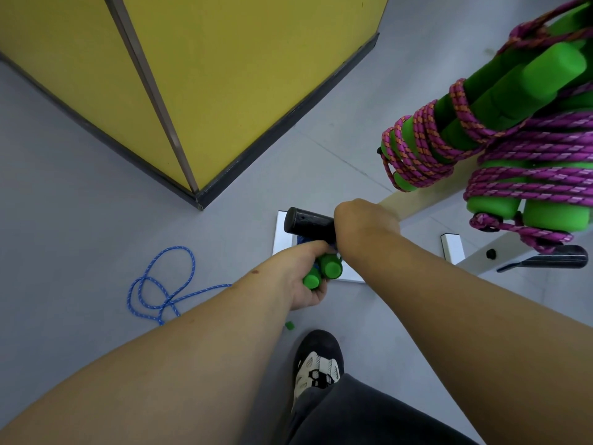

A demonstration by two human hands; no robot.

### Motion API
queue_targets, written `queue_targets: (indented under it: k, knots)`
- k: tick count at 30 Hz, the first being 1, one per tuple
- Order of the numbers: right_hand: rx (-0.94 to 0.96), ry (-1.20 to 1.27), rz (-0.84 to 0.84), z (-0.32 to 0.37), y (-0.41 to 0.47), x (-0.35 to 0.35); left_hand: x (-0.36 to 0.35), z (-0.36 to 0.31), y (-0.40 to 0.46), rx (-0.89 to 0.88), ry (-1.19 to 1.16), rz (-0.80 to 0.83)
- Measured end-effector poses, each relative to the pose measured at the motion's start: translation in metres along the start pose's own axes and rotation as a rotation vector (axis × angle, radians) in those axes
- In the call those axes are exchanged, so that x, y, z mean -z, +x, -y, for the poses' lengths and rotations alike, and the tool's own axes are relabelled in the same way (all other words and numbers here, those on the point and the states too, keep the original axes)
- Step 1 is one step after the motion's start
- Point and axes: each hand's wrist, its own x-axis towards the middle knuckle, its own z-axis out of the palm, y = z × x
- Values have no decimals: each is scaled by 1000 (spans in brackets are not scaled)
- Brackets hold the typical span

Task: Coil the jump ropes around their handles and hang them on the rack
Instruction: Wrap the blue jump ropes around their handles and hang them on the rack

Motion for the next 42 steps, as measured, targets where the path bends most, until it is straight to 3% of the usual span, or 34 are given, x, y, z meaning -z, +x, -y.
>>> queue_targets:
  k: [17, 22, 34, 42]
  knots:
    - [-4, -100, 95, 1, 4, 0, 8, -4, -11, 103, -525, 129]
    - [8, -95, 132, 2, 13, -2, -1, -7, -14, 84, -477, 107]
    - [-19, 46, -2, -2, 19, -10, 0, -23, -19, 111, 40, -2]
    - [83, 159, -37, -8, 11, -11, 6, -35, -22, 163, -63, 124]
